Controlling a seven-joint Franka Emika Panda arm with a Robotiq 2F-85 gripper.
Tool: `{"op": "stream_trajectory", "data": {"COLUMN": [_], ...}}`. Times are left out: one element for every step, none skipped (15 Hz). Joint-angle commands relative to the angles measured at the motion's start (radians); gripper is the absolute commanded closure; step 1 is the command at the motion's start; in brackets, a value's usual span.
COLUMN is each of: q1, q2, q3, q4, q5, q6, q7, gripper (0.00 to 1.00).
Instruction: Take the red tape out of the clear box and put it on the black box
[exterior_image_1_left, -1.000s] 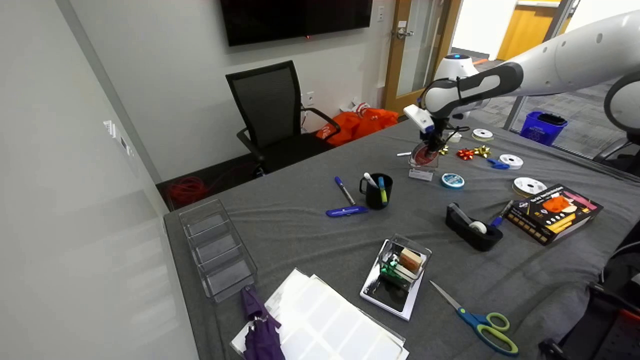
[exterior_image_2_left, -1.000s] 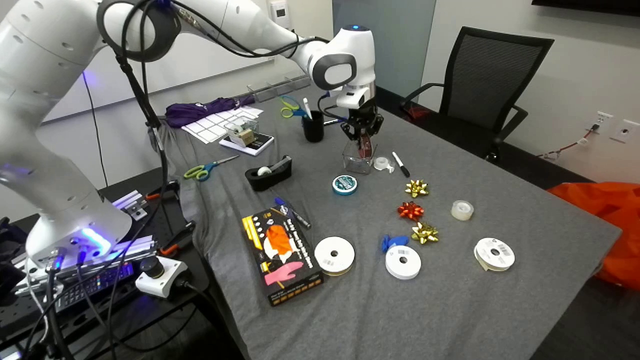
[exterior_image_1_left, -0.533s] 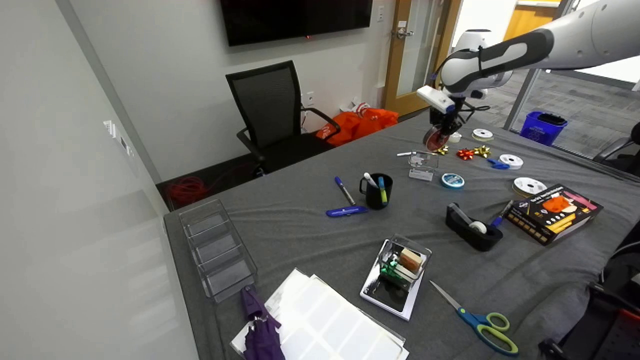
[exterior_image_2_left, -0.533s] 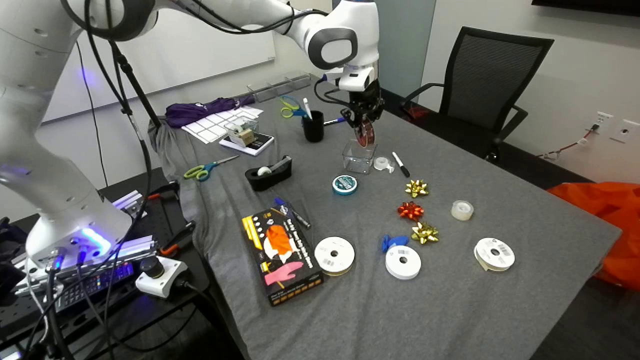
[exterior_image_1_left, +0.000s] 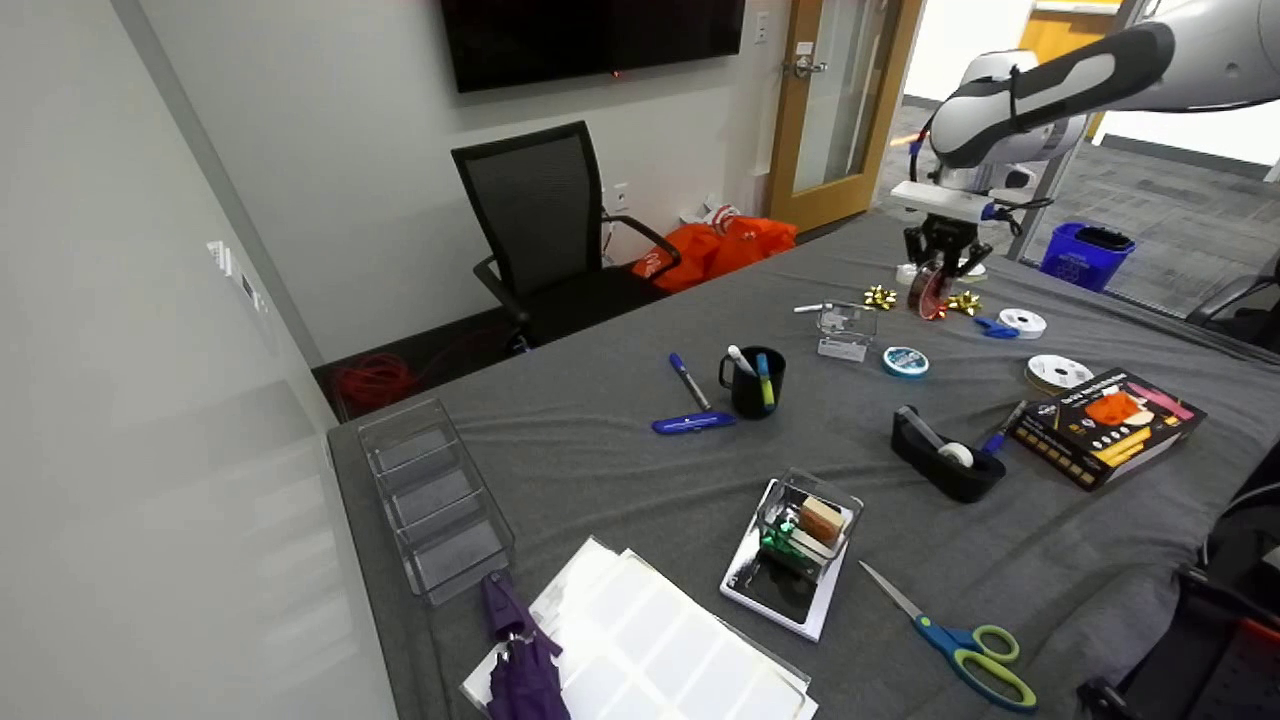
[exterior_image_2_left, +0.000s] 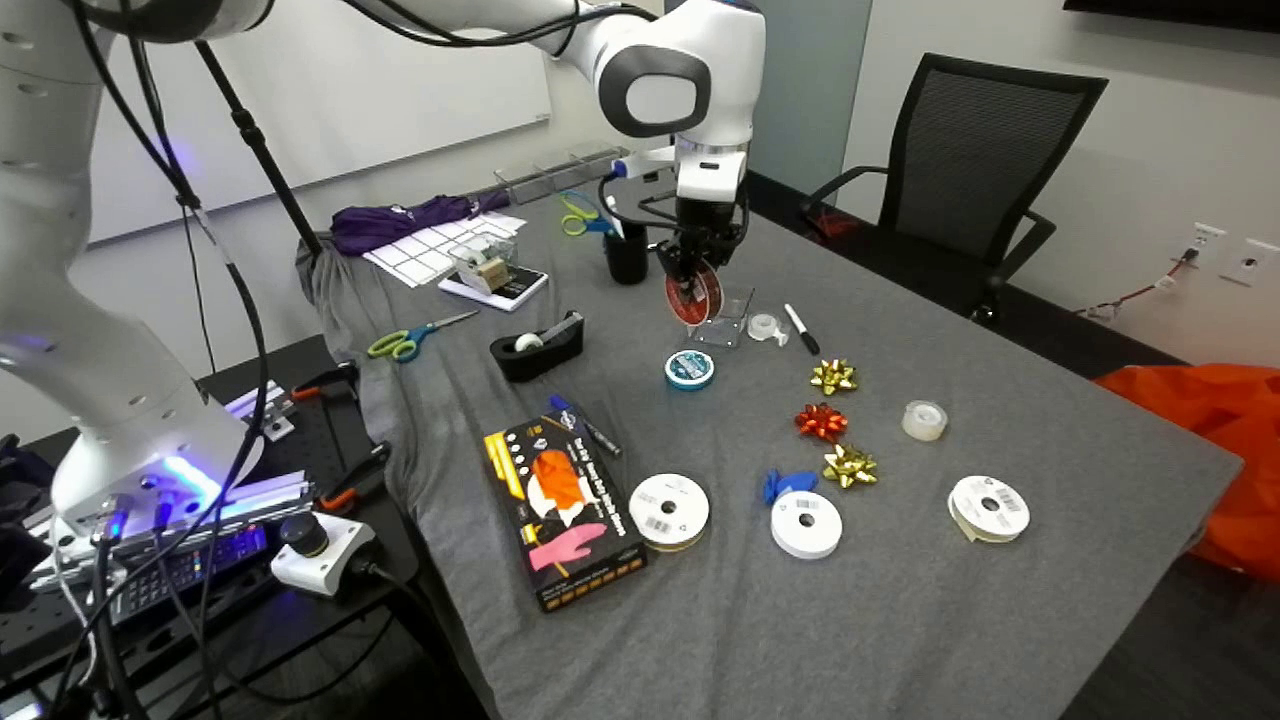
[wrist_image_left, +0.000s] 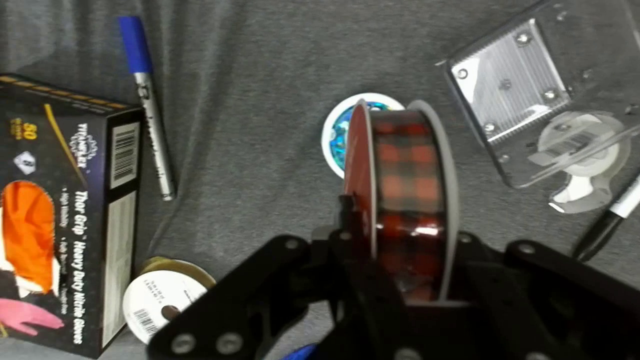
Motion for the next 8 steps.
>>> {"op": "stream_trajectory", "data": {"q1": [0.025, 0.033, 0.047, 0.058, 0.075, 0.085, 0.099, 0.109], "q2": [-0.054, -0.054, -0.051, -0.049, -0.045, -0.043, -0.04, -0.038], "q3": [-0.039, -0.05, -0.063, -0.072, -0.085, -0.092, -0.101, -0.105], "q4": [-0.06, -0.061, -0.067, -0.072, -0.079, -0.085, -0.098, -0.108], "q5": [-0.063, -0.09, -0.129, -0.166, -0.209, -0.238, -0.268, -0.292], "q6": [-0.125, -0.152, -0.174, -0.194, -0.221, -0.243, -0.265, -0.282], "q7": [-0.056, -0.056, -0.045, -0.04, -0.022, -0.01, 0.014, 0.029], "gripper": [0.93, 0.93, 0.93, 0.93, 0.93, 0.93, 0.93, 0.93]}}
